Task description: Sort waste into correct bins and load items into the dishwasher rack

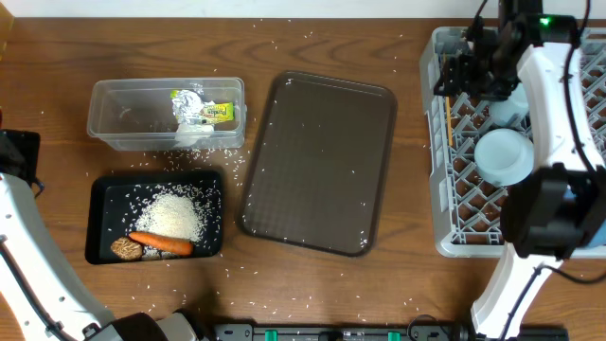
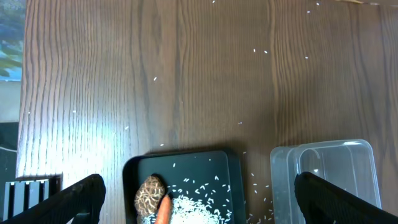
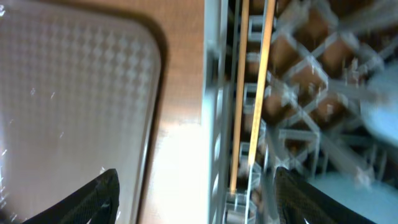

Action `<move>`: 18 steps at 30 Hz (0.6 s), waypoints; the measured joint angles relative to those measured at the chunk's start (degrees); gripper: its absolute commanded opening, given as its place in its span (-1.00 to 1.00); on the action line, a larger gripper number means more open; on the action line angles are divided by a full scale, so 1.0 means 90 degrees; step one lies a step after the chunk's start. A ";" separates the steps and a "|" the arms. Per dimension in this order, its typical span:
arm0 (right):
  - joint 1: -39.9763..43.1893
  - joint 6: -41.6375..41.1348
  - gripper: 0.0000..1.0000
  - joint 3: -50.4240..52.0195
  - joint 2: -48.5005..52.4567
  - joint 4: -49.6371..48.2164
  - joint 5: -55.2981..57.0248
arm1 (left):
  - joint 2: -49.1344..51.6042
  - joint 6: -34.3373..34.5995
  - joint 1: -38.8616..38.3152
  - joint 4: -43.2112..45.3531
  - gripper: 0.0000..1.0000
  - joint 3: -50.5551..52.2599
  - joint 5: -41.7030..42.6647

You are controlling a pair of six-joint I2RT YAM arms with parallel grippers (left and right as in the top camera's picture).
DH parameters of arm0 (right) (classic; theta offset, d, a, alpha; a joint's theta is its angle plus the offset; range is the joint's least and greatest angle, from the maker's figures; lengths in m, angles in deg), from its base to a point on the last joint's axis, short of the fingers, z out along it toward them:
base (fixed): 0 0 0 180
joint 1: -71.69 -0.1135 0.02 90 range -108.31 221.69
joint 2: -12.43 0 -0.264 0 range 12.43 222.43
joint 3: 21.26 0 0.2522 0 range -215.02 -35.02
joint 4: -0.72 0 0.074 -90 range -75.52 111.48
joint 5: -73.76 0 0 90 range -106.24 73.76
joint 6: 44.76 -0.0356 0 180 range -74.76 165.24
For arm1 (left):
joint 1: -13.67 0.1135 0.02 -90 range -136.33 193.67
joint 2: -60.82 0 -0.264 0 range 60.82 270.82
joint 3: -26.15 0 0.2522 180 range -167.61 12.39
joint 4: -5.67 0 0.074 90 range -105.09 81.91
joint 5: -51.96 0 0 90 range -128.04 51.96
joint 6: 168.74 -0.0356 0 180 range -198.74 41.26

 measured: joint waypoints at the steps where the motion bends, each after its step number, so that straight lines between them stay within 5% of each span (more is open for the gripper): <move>1: 0.0000 -0.0029 0.43 0.0000 -0.0165 0.0177 0.0000 | 0.0000 0.0000 0.0000 0.0000 0.96 0.0000 -0.0002; 9: -0.0100 -0.0204 0.34 0.0313 -0.2208 0.1149 0.0267 | 0.0000 0.0000 0.0000 -0.0002 0.96 0.0000 0.0000; 15: -0.0670 -0.0811 0.33 0.2747 -0.3844 -0.0083 0.0699 | 0.0000 0.0000 0.0000 0.0000 0.96 0.0000 -0.0002; 16: -0.0801 -0.0957 0.90 0.3376 -0.4138 -0.0474 0.0755 | 0.0000 0.0000 0.0000 -0.0002 0.95 0.0000 0.0002; 18: -0.1018 -0.1209 0.99 0.4340 -0.4624 -0.0967 0.0792 | 0.0000 0.0000 0.0000 -0.0002 0.96 0.0000 0.0010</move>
